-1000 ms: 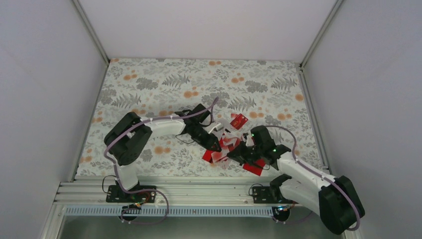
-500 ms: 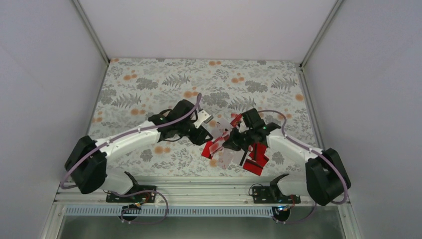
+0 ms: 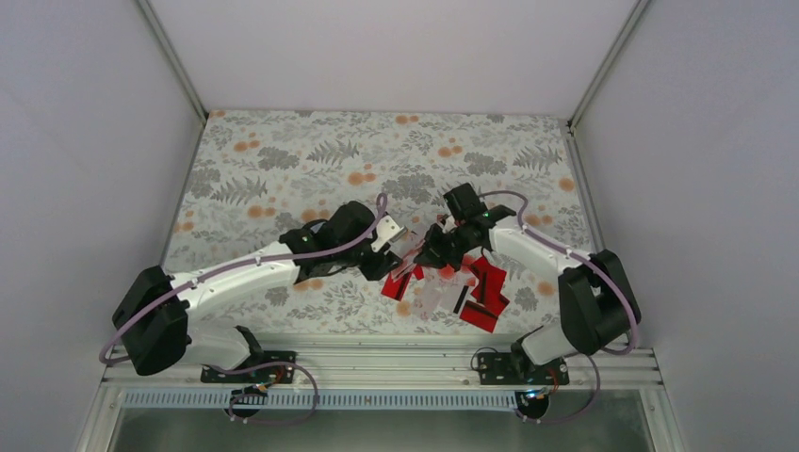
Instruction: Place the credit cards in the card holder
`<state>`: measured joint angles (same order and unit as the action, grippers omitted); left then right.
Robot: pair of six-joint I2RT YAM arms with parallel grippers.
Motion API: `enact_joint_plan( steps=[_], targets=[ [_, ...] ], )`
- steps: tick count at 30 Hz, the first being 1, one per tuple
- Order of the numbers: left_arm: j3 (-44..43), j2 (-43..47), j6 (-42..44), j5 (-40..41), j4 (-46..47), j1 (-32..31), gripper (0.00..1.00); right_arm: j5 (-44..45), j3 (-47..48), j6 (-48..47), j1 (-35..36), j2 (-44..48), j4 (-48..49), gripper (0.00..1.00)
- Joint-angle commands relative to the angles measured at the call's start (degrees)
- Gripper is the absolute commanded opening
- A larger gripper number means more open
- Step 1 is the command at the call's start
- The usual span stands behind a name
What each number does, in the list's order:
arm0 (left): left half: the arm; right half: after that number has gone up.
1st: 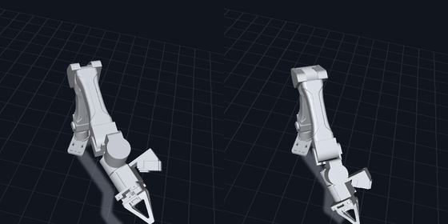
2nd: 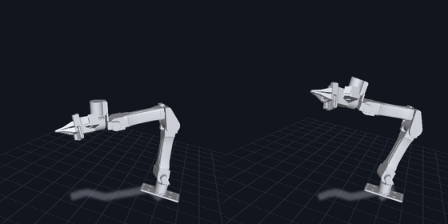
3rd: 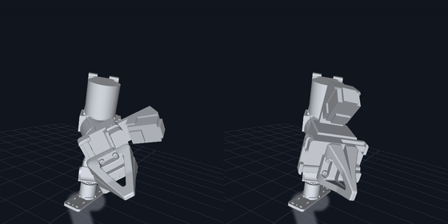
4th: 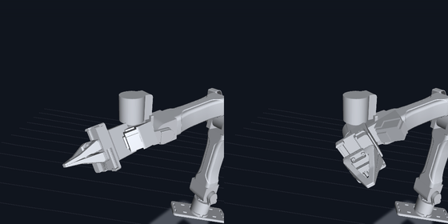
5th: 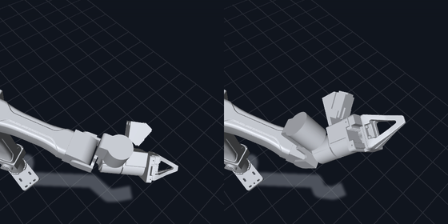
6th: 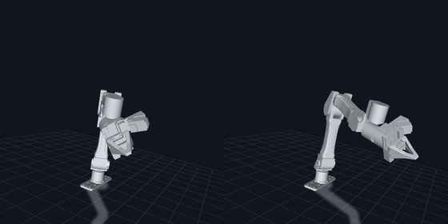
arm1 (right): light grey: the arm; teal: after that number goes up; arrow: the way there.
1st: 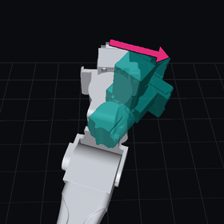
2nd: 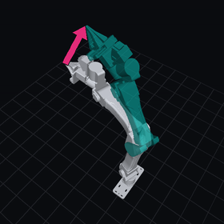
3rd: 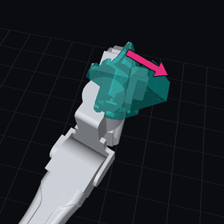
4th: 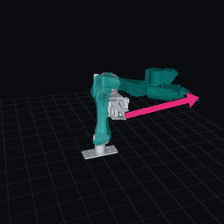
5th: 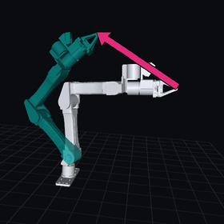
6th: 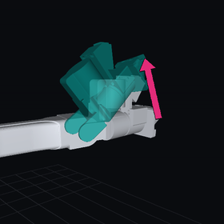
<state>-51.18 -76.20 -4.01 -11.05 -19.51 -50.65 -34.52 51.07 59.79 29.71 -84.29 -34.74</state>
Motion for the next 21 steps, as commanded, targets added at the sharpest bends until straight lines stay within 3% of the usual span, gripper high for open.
enact_joint_plan(
  steps=[1,21],
  targets=[
    [0.70,-0.68,0.65,2.21,3.87,-1.05,0.51,-0.14,5.51,2.69,0.35,-2.81,-4.21,0.04],
    [1.51,-7.06,4.51,9.26,10.55,-3.53,0.38,-0.63,15.20,3.00,0.94,-9.79,-7.46,0.04]
  ],
)
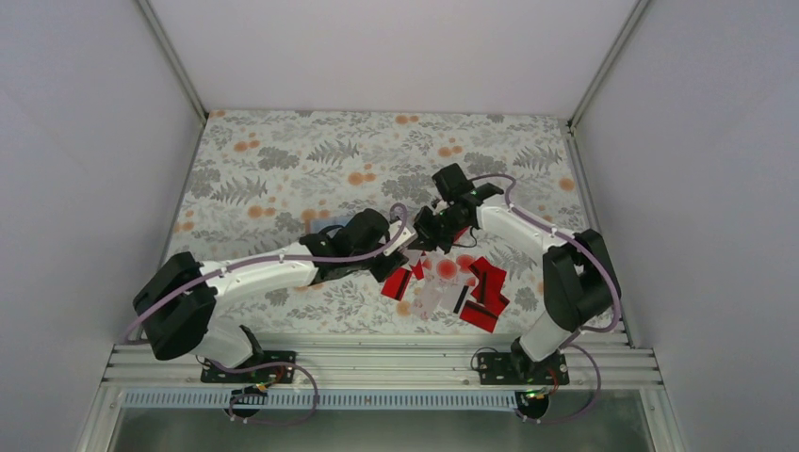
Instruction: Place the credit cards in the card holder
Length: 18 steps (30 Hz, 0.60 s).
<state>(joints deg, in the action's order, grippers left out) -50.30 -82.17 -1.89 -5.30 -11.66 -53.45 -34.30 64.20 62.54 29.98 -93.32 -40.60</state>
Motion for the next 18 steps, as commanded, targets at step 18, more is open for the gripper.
enact_joint_plan(
  steps=[18],
  targets=[
    [0.03,-4.46,4.00,8.97,4.09,-3.06,0.27,-1.72,3.95,0.17,0.85,-1.59,-1.59,0.04]
  ],
)
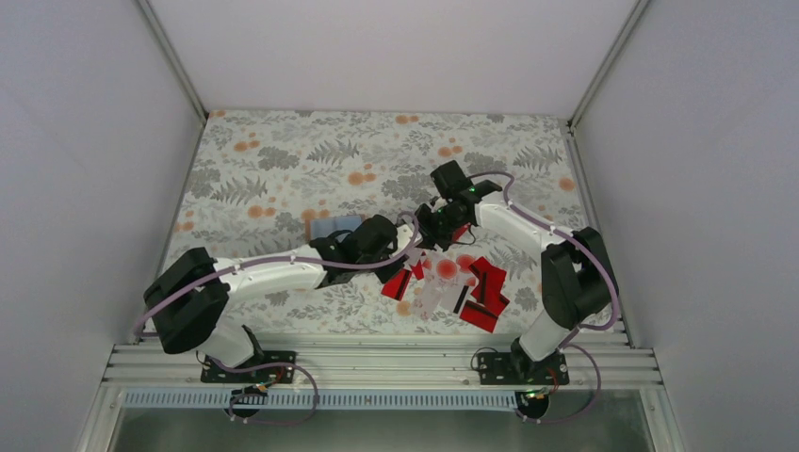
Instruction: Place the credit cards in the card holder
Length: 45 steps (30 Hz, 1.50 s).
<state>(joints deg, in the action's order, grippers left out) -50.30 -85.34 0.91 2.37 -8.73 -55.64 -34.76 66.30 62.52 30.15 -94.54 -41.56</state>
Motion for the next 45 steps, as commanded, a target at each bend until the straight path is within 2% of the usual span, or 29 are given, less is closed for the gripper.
enact_joint_plan(
  steps=[1,10,13,18,22,24,26,28,32,34,37,40,45],
  targets=[
    [0.07,-1.50,1.16,1.67,1.17,-1.00,0.27,-1.27,1.96,0.22,0.68,-0.30,-0.63,0.04],
    [-0.20,-2.15,0.81,7.40,1.92,-1.93,0.15,-1.62,2.14,-0.16,0.79,-2.07,-0.89,0.04],
    [-0.60,-2.78,0.92,8.95,2.04,-2.28,0.04,-1.67,2.29,-0.12,0.92,-2.15,-1.06,0.04],
    [-1.79,-2.75,1.14,9.75,1.21,-2.74,0.02,-1.30,2.27,-0.08,0.91,-2.00,-1.42,0.04],
    [-3.56,-1.58,-0.09,6.68,-1.09,-2.72,0.02,-1.00,1.87,-0.07,0.91,-1.26,-0.75,0.05],
    [-4.43,-0.88,-1.19,4.92,-2.08,-2.75,0.02,-0.57,1.33,-0.04,0.92,-1.17,-0.58,0.13],
    [-4.89,-0.25,-1.94,3.48,-2.73,-2.79,0.02,-0.34,0.46,-0.18,0.95,1.18,-0.29,0.27],
    [-5.46,0.22,-2.39,2.34,-3.51,-2.74,0.02,-0.08,-0.41,-0.47,0.87,2.17,-0.33,0.35],
    [-6.62,0.70,-2.58,0.34,-5.14,-2.73,0.02,1.54,-1.70,-1.20,0.49,4.24,-1.25,0.61],
    [-7.41,0.53,-3.00,-1.32,-6.20,-2.64,0.02,2.80,-1.20,-2.56,0.00,5.15,-2.28,0.65],
    [-8.94,0.25,-4.18,-4.39,-7.77,-2.36,0.03,6.60,0.81,-5.99,-0.51,6.54,-5.59,0.83],
    [-10.31,0.60,-6.33,-8.50,-9.12,-1.30,0.02,7.80,0.99,-9.27,-1.74,9.18,-7.19,0.90],
    [-11.73,2.60,-8.88,-15.69,-10.89,3.37,0.02,8.46,0.64,-13.59,-5.13,13.96,-9.23,0.90]
  ],
)
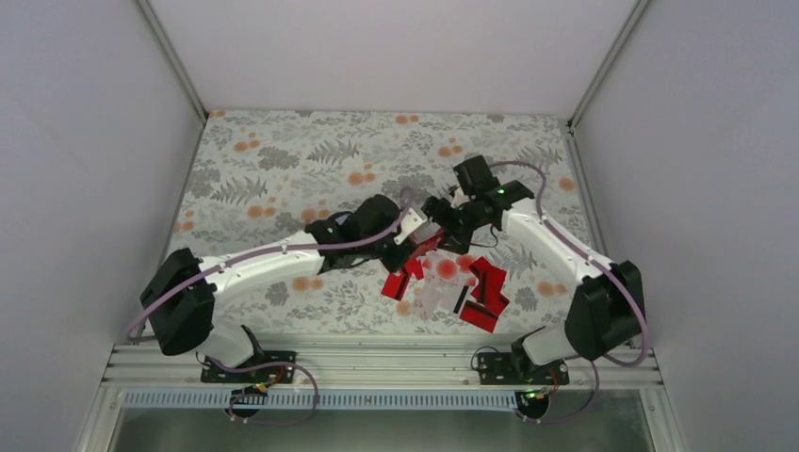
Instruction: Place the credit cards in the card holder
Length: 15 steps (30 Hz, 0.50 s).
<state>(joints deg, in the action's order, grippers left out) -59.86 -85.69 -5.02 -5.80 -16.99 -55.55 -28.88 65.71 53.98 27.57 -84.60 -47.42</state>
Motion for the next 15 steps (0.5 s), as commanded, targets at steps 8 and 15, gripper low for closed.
enact_joint_plan(
  steps=[8,15],
  targets=[
    [-2.65,5.25,-5.13,-19.32,-4.34,11.47,0.02,-1.26,1.13,-7.81,-4.89,6.61,-1.84,0.94],
    [-1.01,7.61,-14.73,-31.12,-1.59,20.72,0.02,-6.79,0.77,-5.98,-5.16,8.97,12.97,0.96]
  ],
)
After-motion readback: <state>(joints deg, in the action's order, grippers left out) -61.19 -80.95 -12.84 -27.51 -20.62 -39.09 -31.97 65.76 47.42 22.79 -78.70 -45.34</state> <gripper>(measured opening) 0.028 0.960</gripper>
